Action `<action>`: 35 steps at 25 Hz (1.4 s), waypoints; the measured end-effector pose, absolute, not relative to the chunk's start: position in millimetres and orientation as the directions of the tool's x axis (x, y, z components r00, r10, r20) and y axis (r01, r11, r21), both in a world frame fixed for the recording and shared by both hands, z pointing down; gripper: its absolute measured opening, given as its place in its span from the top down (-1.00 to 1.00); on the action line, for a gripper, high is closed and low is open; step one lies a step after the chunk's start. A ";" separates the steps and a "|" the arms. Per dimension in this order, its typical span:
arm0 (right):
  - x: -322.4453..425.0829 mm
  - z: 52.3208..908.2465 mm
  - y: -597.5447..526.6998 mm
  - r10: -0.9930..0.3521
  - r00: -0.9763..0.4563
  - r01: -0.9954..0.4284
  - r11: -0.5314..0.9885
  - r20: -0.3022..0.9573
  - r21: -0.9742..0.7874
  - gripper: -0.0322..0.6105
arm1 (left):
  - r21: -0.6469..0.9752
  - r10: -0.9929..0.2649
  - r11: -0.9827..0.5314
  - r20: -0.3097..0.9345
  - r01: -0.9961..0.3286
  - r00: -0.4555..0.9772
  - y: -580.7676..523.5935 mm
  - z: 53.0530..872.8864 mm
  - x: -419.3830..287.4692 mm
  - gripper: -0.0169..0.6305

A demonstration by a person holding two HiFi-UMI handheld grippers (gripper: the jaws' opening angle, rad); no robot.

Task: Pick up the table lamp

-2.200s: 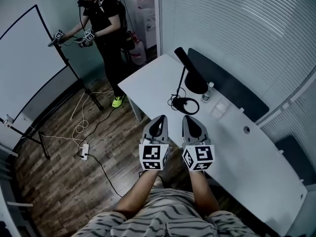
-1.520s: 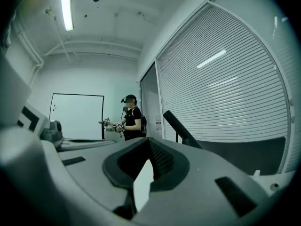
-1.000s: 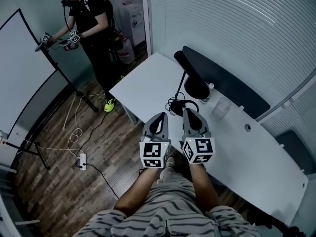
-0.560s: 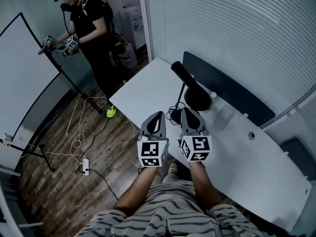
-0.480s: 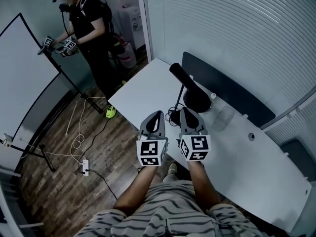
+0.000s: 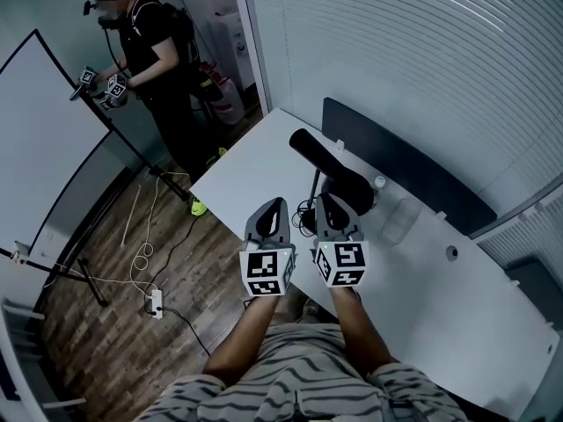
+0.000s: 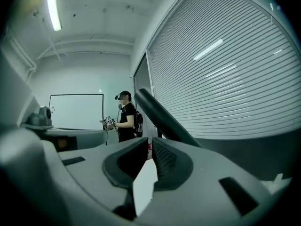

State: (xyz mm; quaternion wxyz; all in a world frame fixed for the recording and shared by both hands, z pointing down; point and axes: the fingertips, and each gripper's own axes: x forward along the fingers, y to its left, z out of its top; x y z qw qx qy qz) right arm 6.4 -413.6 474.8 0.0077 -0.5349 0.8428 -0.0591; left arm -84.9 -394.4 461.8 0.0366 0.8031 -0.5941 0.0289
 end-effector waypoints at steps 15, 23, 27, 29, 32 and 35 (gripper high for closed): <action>2.4 505.0 -449.0 -0.935 -0.344 -0.935 0.334 0.081 -0.118 0.55 | 0.010 -0.932 -0.341 0.124 -0.940 0.340 -425.4 474.4 -84.2 0.92; 4.4 509.3 -467.5 -0.965 -0.257 -0.964 0.252 0.054 -0.082 0.53 | 0.003 -0.917 -0.381 0.123 -0.925 0.379 -435.8 475.3 -78.0 0.92; 0.7 512.1 -475.2 -0.973 -0.223 -0.973 0.219 0.054 -0.069 0.51 | 0.004 -0.913 -0.396 0.109 -0.918 0.394 -438.3 475.7 -75.1 0.92; 2.3 510.2 -476.2 -0.981 -0.193 -0.980 0.190 0.035 -0.064 0.51 | 0.006 -0.910 -0.403 0.106 -0.915 0.402 -437.8 476.5 -75.0 0.92; 6.1 509.4 -479.8 -0.990 -0.134 -0.990 0.132 0.038 -0.059 0.56 | 0.002 -0.907 -0.410 0.109 -0.912 0.408 -437.7 479.0 -78.5 0.92; 6.0 510.9 -488.0 -0.994 -0.088 -0.994 0.083 0.059 -0.074 0.63 | 0.012 -0.911 -0.399 0.113 -0.917 0.398 -441.5 480.7 -86.4 0.92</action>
